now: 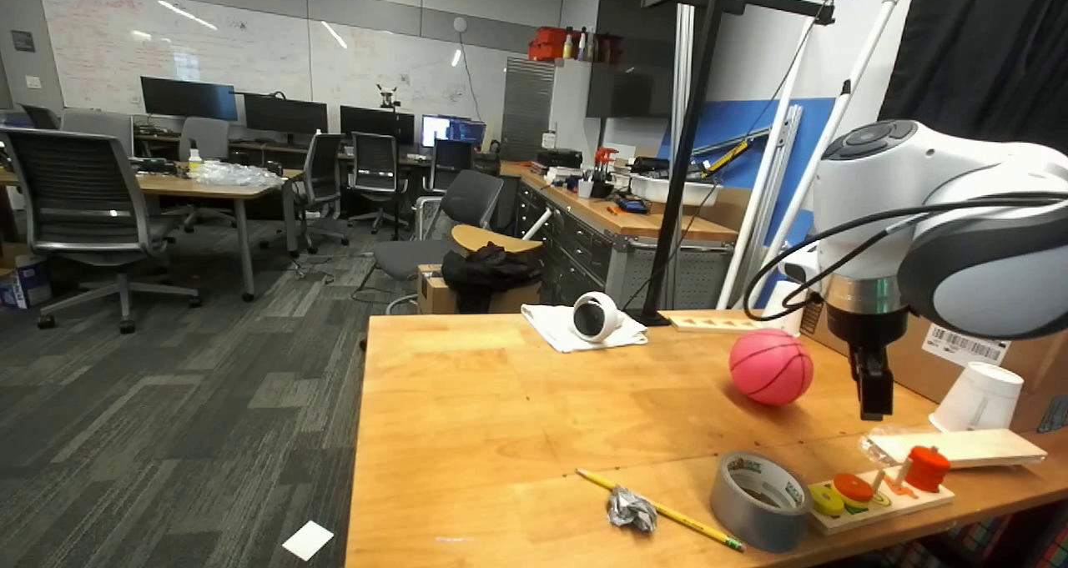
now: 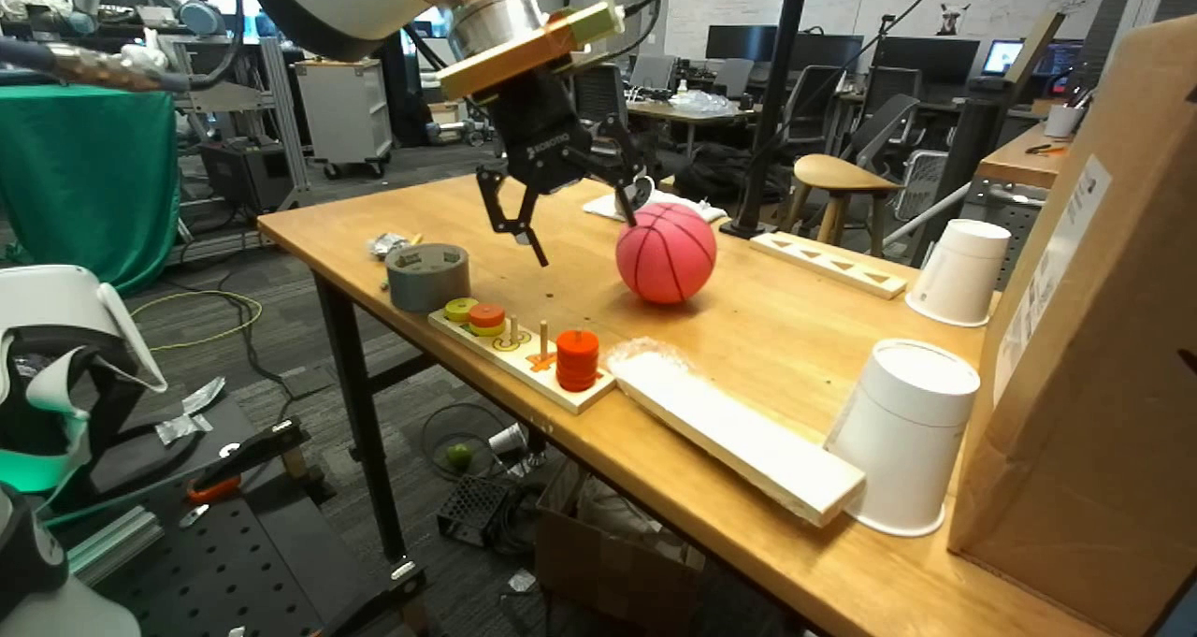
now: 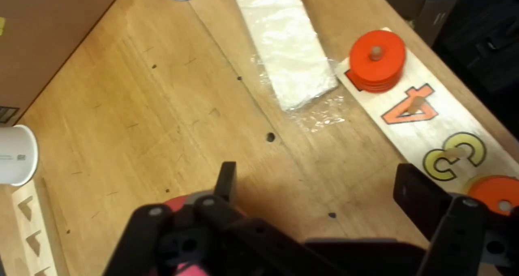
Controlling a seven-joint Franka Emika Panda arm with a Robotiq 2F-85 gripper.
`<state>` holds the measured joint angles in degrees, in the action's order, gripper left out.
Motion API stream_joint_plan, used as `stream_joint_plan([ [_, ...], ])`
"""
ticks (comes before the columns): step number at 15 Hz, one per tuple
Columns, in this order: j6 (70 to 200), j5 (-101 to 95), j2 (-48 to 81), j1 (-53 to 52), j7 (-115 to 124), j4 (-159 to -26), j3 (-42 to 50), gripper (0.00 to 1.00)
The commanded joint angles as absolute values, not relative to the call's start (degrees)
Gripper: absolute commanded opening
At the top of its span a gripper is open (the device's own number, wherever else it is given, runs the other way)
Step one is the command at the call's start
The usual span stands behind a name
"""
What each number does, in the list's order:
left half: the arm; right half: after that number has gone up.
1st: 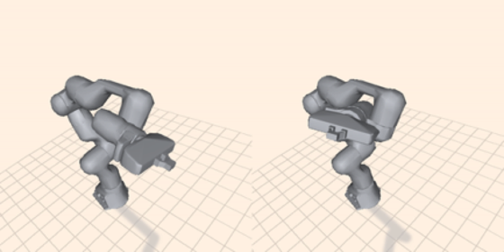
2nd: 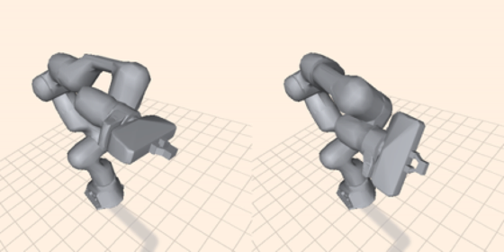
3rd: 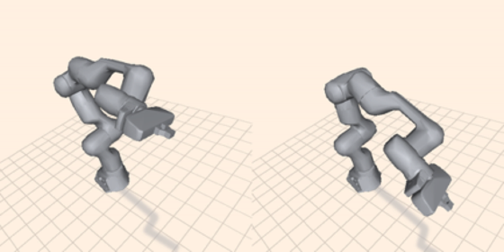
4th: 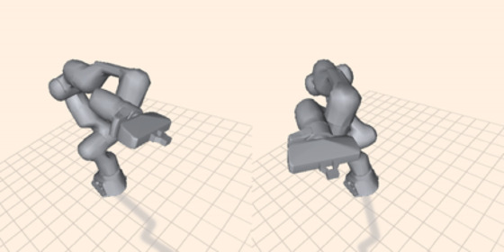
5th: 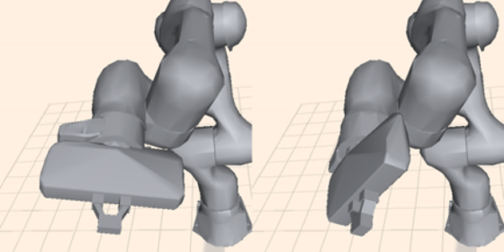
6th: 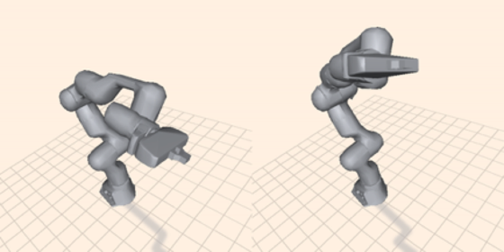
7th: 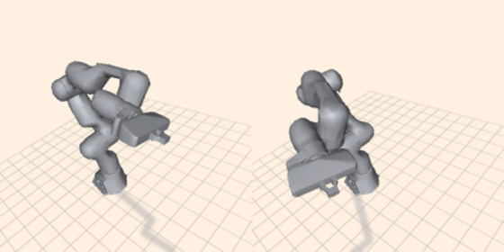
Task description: Push the ball to the right
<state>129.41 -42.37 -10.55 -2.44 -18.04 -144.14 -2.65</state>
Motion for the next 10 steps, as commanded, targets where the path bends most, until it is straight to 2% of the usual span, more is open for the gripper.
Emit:
stream_joint_plan([
  [1, 127.67, -38.44, -18.57, -5.32, -11.85, -151.54, -5.11, 1.0],
  [7, 136.74, -41.96, -31.14, -9.69, -13.13, -162.1, -7.7, 1.0],
  [8, 136.28, -42.73, -27.75, -10.07, -14.14, -157.17, -8.51, 1.0],
  [10, 138.45, -45.68, -29.91, -10.89, -14.85, -158.1, -8.97, 1.0],
])
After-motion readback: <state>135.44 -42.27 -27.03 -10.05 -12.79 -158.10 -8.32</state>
